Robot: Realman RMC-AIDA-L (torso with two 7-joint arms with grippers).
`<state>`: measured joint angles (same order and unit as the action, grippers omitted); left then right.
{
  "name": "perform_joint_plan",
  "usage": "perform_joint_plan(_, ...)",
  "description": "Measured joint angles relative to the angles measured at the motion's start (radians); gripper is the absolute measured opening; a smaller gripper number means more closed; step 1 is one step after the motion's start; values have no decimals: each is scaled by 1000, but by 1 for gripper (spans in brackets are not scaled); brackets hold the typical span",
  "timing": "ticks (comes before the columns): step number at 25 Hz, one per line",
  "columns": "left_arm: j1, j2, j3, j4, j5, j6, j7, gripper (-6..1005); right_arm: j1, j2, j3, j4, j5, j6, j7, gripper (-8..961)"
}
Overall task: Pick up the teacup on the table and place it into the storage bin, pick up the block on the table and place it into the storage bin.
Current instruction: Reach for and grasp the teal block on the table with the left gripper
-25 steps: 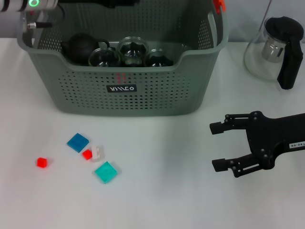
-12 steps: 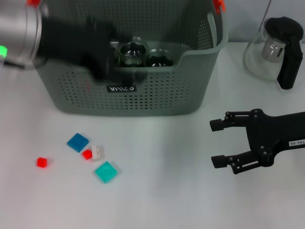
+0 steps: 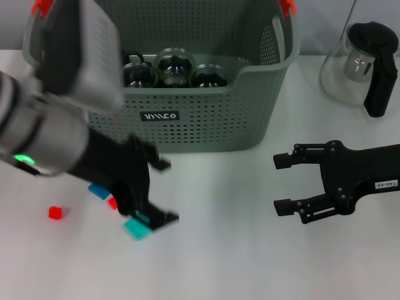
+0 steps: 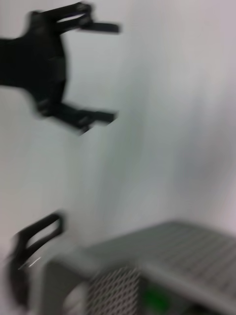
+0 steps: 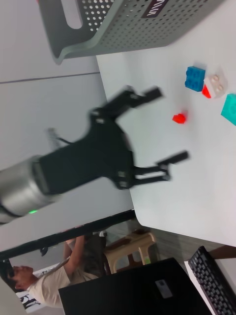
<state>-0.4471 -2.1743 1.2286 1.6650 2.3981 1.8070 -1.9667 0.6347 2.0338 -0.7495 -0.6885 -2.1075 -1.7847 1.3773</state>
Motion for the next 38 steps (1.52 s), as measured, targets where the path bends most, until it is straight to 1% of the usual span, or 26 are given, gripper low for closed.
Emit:
perform_joint_plan(5, -40, 0, 121, -100, 147, -42, -140, 874, -3, 1, 11, 1, 0, 8, 15, 943)
perform_joint_plan(9, -70, 2, 162, -145, 233, -56, -259, 871, -3, 1, 24, 1, 0, 8, 20, 944)
perform_joint_plan(12, -76, 2, 184, -157, 258, -54, -330, 869, -1, 0, 30, 1, 0, 10, 24, 944)
perform_joint_plan(18, -68, -1, 221, -160, 283, -43, -481, 864, 7, 0, 34, 1, 1, 12, 36, 944)
perform_joint_plan(23, -69, -3, 286, -185, 305, -36, -595, 861, 14, -3, 34, 1, 2, 10, 41, 944)
perform_joint_plan(29, -83, -2, 321, -231, 325, -89, -676, 859, 17, -4, 28, 1, 1, 8, 41, 944)
perform_joint_plan(33, -86, -1, 327, -259, 331, -124, -707, 858, 20, -6, 26, 1, 0, 7, 41, 944)
perform_joint_plan(38, -88, -2, 356, -282, 353, -171, -737, 859, 21, -6, 25, 1, -2, 4, 40, 944)
